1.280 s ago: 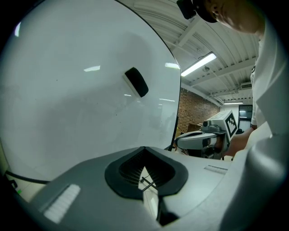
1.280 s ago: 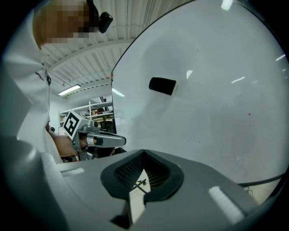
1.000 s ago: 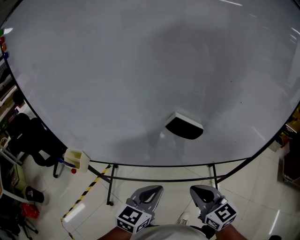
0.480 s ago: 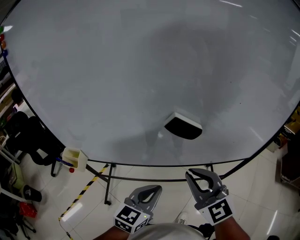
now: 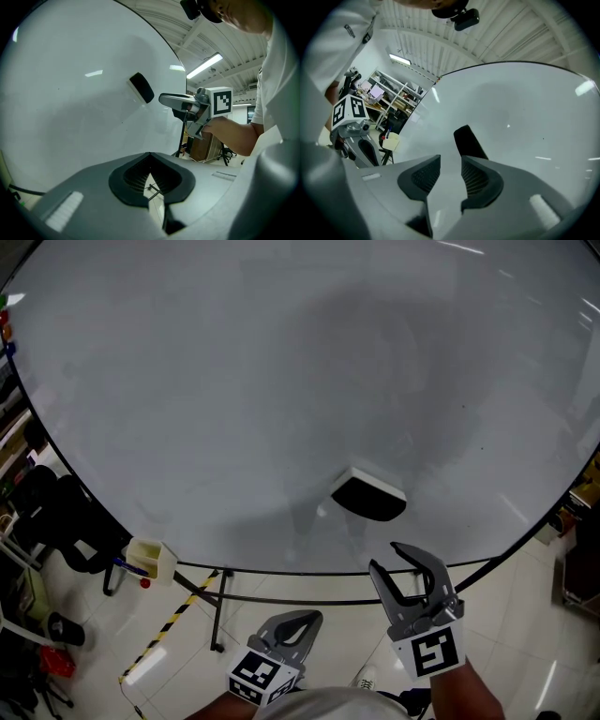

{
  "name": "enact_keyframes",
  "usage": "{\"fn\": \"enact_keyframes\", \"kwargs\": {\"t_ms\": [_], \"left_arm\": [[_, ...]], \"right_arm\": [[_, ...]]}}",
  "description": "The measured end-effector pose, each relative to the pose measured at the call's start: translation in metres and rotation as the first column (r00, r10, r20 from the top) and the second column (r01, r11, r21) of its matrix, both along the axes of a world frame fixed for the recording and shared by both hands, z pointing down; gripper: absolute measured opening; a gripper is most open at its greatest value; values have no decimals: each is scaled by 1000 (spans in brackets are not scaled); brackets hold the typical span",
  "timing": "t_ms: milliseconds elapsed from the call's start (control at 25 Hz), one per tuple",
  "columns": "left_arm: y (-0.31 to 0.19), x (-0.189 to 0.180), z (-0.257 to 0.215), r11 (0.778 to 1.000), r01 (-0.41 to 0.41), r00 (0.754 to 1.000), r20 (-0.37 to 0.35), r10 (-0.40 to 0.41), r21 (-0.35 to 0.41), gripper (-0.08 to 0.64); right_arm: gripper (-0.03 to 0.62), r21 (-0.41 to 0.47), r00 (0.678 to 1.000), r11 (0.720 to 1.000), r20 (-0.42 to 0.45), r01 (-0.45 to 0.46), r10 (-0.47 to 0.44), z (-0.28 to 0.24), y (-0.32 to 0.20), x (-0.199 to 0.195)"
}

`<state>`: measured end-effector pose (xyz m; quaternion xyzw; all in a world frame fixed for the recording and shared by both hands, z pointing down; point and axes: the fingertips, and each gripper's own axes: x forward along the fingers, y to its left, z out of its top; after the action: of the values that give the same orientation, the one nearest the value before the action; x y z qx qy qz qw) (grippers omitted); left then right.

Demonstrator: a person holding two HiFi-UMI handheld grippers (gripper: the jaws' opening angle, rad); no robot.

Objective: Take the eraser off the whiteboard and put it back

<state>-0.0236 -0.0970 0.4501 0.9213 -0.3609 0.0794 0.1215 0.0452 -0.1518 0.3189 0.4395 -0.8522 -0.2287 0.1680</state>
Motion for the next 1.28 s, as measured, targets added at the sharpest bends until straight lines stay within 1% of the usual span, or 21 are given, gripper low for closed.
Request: {"fn": "enact_keyframes", "kwargs": {"t_ms": [120,200,480,640,720,760,840,920,960,1160,1280], "left_arm": [[0,-2,3,1000,4,1000,4,-4,-8,17],[-1,-3,3,1000,7,1000,4,-7,-9,17],[-2,-4,5,1000,15,1000,3,-15,-16,17],[-1,-5,7,1000,14,1000,5,-14,-22,17],[-2,-7,7,999,21,1000,6,-21,-24,16],[-2,-8,7,999,25,1000,5,-25,-23,16],[-3,-10,7,999,32,999,4,-32,-23,17],[-4,-12,6,999,38,999,1,-38,-22,17],[-4,-13,6,999,41,999,0,-41,-22,17],[-3,-17,11,998,50,999,1,-50,-29,17],[-3,-17,12,998,51,999,0,-51,-30,17]], "right_arm": [[162,49,999,998,-34,-27,28,-8,-7,-2],[172,73,997,997,-58,-38,42,-10,-12,-2],[179,147,991,988,-115,-51,68,-22,-28,-7],[179,208,989,976,-121,-61,88,-31,-38,-12],[179,234,984,970,-142,-67,102,-35,-42,-15],[188,249,982,966,-153,-68,109,-37,-43,-17],[237,283,978,957,-170,-68,120,-40,-45,-22],[259,309,975,948,-180,-71,132,-41,-49,-26],[268,316,974,946,-180,-77,139,-42,-52,-27],[268,313,978,945,-146,-97,149,-51,-66,-28],[267,326,974,941,-166,-90,151,-49,-69,-31]]}}
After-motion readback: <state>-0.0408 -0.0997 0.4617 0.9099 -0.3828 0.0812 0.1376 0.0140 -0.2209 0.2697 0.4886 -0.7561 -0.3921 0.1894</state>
